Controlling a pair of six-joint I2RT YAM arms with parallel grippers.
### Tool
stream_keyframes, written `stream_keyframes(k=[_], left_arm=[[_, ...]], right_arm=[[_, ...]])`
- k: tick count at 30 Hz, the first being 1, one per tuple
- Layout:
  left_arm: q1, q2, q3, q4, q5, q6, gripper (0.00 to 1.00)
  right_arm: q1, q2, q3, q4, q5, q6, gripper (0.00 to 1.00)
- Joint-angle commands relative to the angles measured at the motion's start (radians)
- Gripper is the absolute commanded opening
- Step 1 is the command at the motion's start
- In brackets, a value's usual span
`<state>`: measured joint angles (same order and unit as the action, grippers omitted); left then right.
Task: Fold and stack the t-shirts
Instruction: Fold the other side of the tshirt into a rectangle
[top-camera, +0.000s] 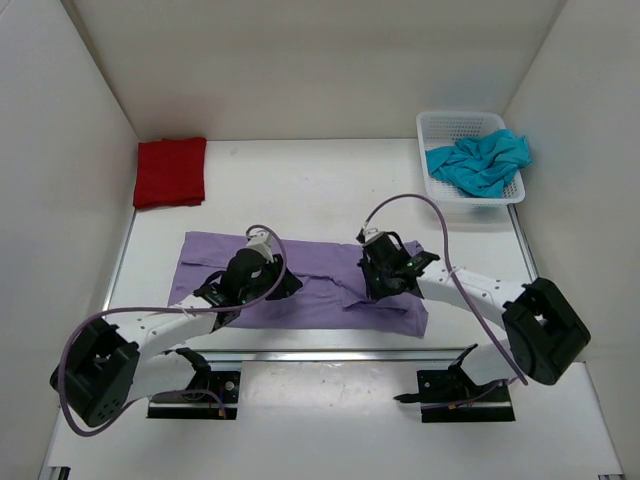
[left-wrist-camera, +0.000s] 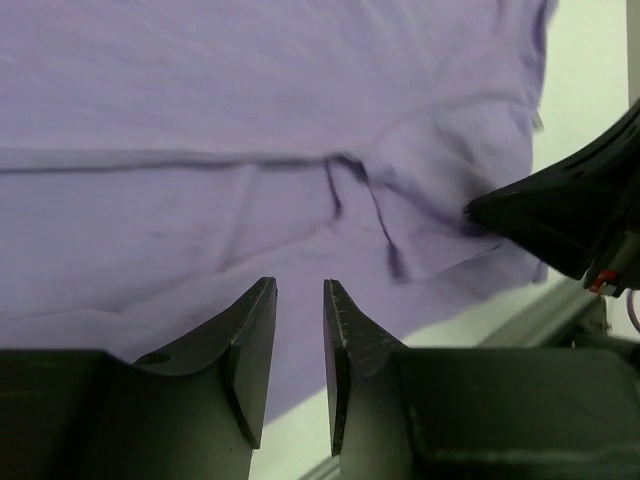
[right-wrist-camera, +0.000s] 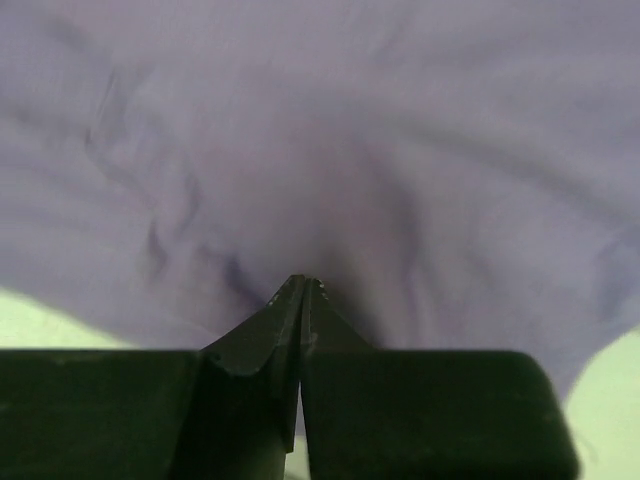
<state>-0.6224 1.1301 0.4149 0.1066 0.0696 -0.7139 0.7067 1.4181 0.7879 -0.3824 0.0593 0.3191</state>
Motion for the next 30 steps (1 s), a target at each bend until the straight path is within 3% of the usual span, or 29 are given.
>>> stream_keyframes(k=[1,10,15,20,30], left_arm=[[-0.066,0.023,0.027,0.060,0.018,-0.039,0.36],[-0.154,0.100,0.088,0.077,0.030,-0.055,0.36],[-0.212,0.203,0.165,0.102,0.050,-0.067,0.38],[-0.264,0.331,0.271,0.085,0.036,-0.035,0.38],[-0.321,0.439,0.291,0.071,-0.011,-0.062,0.40]], right_arm=[[0.031,-0.090,-0.059,-0.006,-0.110,0.070,0.00],[0.080,-0.185,-0.049,-0.070,-0.165,0.089,0.02],[-0.044,-0.278,-0.065,-0.116,-0.061,0.071,0.08],[-0.196,-0.269,-0.173,-0.082,-0.108,0.086,0.04],[-0.142,-0.378,-0.283,-0.093,-0.112,0.164,0.00]])
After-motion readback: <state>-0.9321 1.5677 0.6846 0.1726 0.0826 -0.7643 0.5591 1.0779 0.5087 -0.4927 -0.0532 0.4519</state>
